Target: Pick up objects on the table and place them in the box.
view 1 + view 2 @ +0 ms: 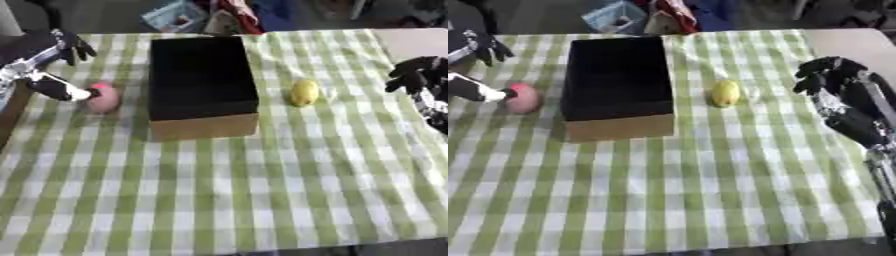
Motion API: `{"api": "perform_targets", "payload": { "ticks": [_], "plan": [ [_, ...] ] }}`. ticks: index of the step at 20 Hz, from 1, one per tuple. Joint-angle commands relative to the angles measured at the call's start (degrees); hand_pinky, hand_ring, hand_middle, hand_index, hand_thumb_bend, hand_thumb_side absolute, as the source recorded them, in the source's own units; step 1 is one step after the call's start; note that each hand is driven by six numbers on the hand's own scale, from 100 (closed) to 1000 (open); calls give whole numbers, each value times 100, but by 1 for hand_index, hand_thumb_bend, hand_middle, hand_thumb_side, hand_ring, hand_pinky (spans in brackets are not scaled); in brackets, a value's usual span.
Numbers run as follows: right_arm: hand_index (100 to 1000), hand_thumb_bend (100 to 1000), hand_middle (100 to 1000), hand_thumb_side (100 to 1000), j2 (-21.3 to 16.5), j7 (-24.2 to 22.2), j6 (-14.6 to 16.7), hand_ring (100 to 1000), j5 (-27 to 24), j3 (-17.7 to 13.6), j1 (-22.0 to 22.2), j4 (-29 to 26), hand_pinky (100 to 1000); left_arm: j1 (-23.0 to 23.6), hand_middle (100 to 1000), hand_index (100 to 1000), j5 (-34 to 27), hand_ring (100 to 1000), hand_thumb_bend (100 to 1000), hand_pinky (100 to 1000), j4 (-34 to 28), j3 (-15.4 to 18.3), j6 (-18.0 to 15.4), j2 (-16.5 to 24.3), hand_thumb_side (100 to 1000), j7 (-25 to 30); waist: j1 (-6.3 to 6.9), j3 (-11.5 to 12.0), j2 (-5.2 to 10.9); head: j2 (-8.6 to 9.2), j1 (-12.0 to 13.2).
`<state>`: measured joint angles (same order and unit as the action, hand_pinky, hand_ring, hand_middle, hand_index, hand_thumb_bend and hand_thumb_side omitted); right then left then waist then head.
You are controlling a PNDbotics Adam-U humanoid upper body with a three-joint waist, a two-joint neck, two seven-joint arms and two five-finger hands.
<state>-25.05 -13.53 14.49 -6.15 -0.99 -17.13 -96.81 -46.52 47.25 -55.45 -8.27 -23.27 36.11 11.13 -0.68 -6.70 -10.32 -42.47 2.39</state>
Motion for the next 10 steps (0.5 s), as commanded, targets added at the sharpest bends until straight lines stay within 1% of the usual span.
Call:
{"api": "perform_targets", "payload": {
  "ticks": [1, 6, 9, 10],
  "plan": [
    [718, 100, 610, 464, -86, -23, 9, 572, -42, -10, -75, -67, 706, -160, 556, 752, 175, 520, 578, 597, 104, 70, -2, 50, 322, -96, 7, -27, 64, 44, 34],
    [718, 100, 609, 467, -72, -36, 10, 572, -53, -3, -88, -68, 707, -158, 558, 755, 351, 521, 589, 597, 314, 100, -11, -19, 352, -153, 7, -99, 35, 49, 58],
    [718, 100, 609, 468, -72, -35, 11, 572, -53, -9, -81, -63, 707, -139, 553, 753, 451, 518, 577, 594, 377, 78, -70, -51, 326, -47, 9, -124, 23, 47, 60],
    [718, 100, 609, 468, -71, -34, 11, 572, -53, -12, -79, -62, 707, -131, 545, 747, 489, 511, 557, 590, 384, 74, -94, -58, 286, 2, 11, -128, 22, 48, 58]
  ]
}}
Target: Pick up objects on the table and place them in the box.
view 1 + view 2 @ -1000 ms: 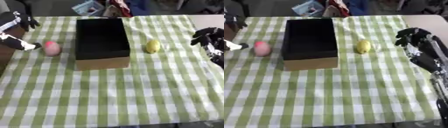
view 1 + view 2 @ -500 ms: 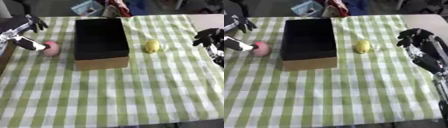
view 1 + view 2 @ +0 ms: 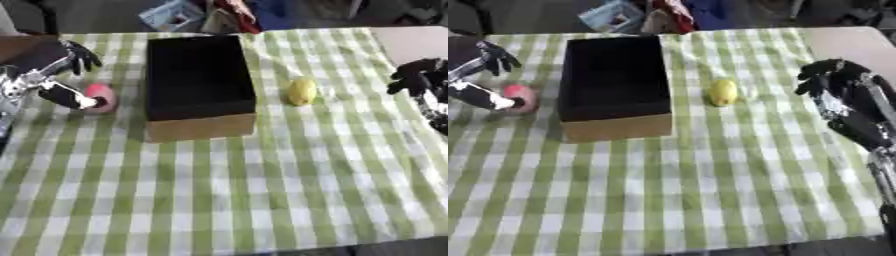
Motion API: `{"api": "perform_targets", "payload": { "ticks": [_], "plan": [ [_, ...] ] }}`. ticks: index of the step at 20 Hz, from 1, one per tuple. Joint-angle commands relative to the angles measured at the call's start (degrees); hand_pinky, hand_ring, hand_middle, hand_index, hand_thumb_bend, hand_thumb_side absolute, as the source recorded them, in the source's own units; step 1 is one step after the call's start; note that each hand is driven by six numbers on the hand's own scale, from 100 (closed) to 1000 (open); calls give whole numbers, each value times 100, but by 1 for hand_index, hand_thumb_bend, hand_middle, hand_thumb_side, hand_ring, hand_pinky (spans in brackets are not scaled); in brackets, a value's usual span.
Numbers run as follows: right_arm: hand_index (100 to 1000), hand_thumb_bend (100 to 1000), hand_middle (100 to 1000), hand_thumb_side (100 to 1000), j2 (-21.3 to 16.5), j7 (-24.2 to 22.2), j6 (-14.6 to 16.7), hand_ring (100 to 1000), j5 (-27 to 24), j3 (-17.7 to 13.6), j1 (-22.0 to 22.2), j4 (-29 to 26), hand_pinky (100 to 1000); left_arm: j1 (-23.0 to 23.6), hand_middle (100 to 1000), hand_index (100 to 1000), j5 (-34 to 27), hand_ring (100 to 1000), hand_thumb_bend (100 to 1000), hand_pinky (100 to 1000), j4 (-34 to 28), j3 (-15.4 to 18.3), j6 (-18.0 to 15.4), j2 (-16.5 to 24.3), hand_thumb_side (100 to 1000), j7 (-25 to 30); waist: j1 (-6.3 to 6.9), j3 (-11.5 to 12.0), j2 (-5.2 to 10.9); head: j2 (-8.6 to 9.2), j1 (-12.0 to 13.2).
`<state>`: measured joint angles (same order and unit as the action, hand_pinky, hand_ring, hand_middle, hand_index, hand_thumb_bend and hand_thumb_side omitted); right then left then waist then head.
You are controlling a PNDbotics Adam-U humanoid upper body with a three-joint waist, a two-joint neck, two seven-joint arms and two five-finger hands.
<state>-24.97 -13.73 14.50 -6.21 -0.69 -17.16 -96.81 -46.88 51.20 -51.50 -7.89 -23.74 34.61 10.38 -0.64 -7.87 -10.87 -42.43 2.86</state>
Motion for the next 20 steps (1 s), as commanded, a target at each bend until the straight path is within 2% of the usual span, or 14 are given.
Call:
{"api": "perform_targets", "payload": {
  "ticks": [1, 3, 5, 8, 10, 15, 20],
  "plan": [
    [718, 100, 609, 471, -74, -11, 10, 572, -48, -45, -74, -61, 707, -83, 536, 740, 144, 504, 517, 578, -6, 26, -74, 89, 211, 141, 10, -14, 75, 44, 6],
    [718, 100, 609, 472, -71, -9, 7, 573, -47, -49, -65, -59, 707, -61, 502, 707, 250, 471, 463, 548, -11, 17, -130, 91, 222, 262, 14, -13, 76, 40, -5],
    [718, 100, 609, 472, -73, -9, 7, 573, -45, -54, -59, -58, 707, -54, 425, 621, 326, 394, 416, 507, -34, 34, -162, 106, 220, 316, 20, -9, 81, 36, -13],
    [718, 100, 610, 470, -73, -2, 6, 573, -45, -63, -58, -58, 707, -58, 312, 508, 305, 294, 377, 450, -132, 66, -152, 151, 202, 214, 27, 0, 92, 39, -27],
    [718, 100, 610, 470, -71, -2, 6, 573, -44, -65, -57, -57, 707, -67, 279, 474, 136, 266, 343, 429, -258, 87, -129, 190, 189, 90, 27, 8, 99, 43, -36],
    [719, 100, 610, 470, -82, -2, 9, 574, -41, -68, -44, -49, 708, -177, 253, 446, -640, 245, 291, 409, -929, 105, 76, 375, 151, -243, 23, 22, 118, 57, -51],
    [719, 100, 610, 470, -87, -20, 14, 574, -42, -51, -49, -36, 708, -343, 251, 436, -1530, 246, 253, 407, -1641, 35, 290, 452, 110, -261, 14, 27, 128, 75, -42]
  ]
}}
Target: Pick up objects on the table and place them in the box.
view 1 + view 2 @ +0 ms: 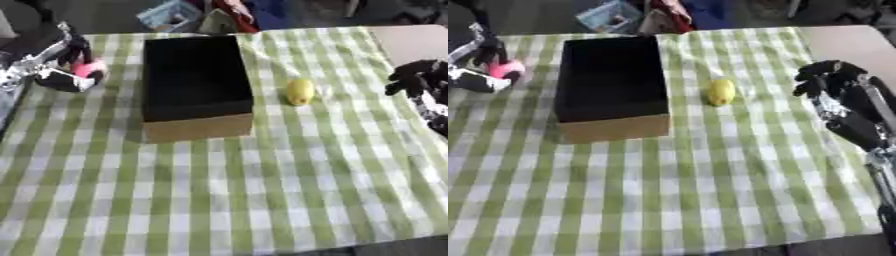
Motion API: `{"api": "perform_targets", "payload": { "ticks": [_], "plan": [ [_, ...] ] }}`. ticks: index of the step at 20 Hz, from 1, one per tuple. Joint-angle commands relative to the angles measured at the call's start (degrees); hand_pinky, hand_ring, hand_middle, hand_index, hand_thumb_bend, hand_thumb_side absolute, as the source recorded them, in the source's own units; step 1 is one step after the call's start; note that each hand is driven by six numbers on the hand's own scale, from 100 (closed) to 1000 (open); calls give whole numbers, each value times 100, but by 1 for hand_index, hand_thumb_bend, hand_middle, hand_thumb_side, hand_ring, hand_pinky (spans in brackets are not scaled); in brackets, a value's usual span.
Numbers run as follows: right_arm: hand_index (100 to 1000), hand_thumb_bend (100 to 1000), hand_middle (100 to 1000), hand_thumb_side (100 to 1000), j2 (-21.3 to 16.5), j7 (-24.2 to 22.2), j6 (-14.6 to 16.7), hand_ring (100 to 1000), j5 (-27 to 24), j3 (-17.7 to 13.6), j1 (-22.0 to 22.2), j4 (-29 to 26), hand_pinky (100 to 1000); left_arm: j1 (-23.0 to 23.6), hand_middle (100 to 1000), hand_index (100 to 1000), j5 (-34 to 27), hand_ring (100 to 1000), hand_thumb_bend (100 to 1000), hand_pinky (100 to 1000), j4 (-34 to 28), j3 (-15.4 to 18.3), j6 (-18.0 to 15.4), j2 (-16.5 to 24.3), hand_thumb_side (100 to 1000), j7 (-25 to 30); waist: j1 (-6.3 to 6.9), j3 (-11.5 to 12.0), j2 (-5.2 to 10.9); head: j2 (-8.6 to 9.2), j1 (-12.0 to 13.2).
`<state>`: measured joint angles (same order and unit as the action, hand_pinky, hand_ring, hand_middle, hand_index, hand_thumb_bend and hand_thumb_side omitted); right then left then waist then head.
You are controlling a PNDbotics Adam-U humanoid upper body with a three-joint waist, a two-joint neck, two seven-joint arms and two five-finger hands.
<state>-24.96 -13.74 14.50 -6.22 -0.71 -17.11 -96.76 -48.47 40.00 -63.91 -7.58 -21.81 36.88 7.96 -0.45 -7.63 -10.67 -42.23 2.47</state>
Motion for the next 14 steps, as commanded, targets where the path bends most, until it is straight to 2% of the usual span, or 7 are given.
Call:
{"api": "perform_targets", "payload": {
  "ticks": [1, 4, 6, 10, 14],
  "plan": [
    [719, 100, 609, 470, -88, -25, 14, 574, -44, -42, -60, -41, 708, -219, 254, 438, -567, 249, 250, 410, -532, -44, 112, 216, 105, -1, -7, -1, 108, 62, 3],
    [719, 100, 609, 472, -87, -56, 18, 574, -52, -13, -80, -38, 708, -304, 272, 457, -917, 269, 275, 434, -867, -227, 50, 156, 100, 156, -13, -22, 107, 74, 20],
    [719, 100, 608, 472, -85, -78, 20, 574, -58, 6, -90, -33, 708, -346, 282, 467, -1063, 280, 291, 447, -1065, -379, -102, 78, 106, 372, -17, -47, 106, 85, 35],
    [718, 100, 607, 474, -80, -109, 23, 573, -71, 32, -105, -28, 708, -358, 297, 492, -1025, 297, 307, 462, -1220, -599, -325, -92, 125, 743, -20, -105, 100, 95, 61],
    [717, 100, 603, 477, -69, -147, 22, 572, -84, 64, -119, -21, 708, -341, 308, 503, -826, 310, 329, 470, -1078, -718, -482, -278, 133, 951, -13, -176, 99, 110, 104]
  ]
}}
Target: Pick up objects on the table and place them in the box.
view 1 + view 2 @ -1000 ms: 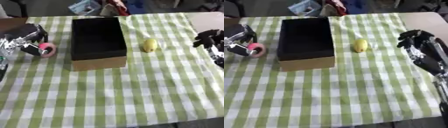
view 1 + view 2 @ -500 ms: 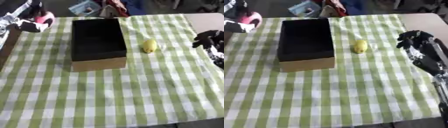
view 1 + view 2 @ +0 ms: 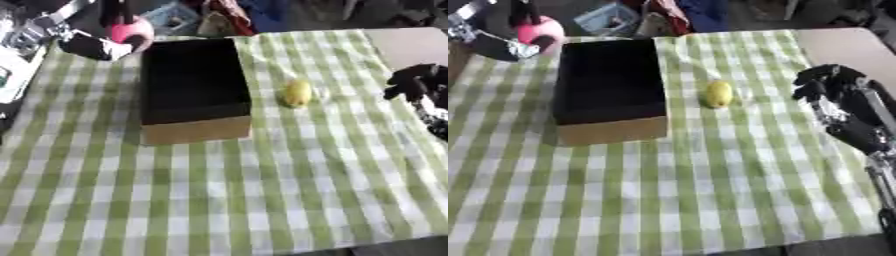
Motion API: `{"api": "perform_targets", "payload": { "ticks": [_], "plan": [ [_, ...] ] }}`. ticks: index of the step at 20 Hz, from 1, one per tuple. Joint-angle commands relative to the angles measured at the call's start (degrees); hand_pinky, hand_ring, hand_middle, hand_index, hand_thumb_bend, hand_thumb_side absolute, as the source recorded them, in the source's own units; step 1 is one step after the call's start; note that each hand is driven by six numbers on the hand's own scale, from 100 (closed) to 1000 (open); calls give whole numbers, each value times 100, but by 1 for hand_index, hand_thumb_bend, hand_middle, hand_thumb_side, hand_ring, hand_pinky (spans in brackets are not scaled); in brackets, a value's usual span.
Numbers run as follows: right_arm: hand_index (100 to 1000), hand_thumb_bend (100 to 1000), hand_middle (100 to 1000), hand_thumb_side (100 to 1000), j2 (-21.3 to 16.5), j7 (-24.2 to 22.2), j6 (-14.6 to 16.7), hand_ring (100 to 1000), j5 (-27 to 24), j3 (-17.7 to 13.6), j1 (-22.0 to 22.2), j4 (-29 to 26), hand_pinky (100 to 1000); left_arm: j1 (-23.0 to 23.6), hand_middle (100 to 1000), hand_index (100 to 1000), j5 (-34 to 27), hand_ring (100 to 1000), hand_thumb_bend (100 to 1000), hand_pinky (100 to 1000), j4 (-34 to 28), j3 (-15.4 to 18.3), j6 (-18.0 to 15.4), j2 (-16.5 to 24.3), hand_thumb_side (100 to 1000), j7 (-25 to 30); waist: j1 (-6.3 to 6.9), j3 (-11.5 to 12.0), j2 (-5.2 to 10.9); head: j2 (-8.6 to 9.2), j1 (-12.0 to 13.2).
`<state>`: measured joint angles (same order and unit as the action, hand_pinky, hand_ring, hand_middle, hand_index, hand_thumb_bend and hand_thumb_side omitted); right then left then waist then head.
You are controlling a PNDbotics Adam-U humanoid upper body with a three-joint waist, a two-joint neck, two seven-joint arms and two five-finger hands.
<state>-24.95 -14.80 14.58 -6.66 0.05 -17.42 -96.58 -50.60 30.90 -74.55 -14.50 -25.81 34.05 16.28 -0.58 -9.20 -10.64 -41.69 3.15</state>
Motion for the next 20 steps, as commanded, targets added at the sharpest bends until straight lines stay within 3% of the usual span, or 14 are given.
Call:
{"api": "perform_targets", "payload": {
  "ticks": [1, 12, 14, 17, 20],
  "plan": [
    [716, 100, 602, 478, -61, -52, 11, 571, -45, -3, -94, -37, 708, -125, 312, 507, 135, 315, 338, 472, 45, -41, -112, -34, 135, 157, 3, -39, 93, 64, 44],
    [717, 100, 597, 502, -43, -167, -10, 568, -37, 68, -74, 25, 709, -69, 387, 584, 150, 403, 355, 531, 840, -81, -384, -353, 167, 1438, 21, -155, 65, 102, 94],
    [713, 100, 597, 502, -42, -180, -10, 568, -31, 72, -74, 32, 709, -65, 437, 637, 159, 446, 379, 548, 845, -68, -407, -353, 202, 1496, 22, -154, 64, 107, 89],
    [711, 100, 597, 500, -39, -195, -1, 569, -35, 75, -86, 33, 709, -56, 563, 725, 152, 555, 483, 607, 790, -43, -436, -334, 366, 1470, 23, -145, 66, 113, 79],
    [711, 100, 597, 498, -51, -210, 7, 569, -36, 78, -104, 37, 710, -55, 637, 775, 24, 615, 513, 645, 731, -4, -414, -307, 410, 1356, 18, -132, 71, 124, 68]
  ]
}}
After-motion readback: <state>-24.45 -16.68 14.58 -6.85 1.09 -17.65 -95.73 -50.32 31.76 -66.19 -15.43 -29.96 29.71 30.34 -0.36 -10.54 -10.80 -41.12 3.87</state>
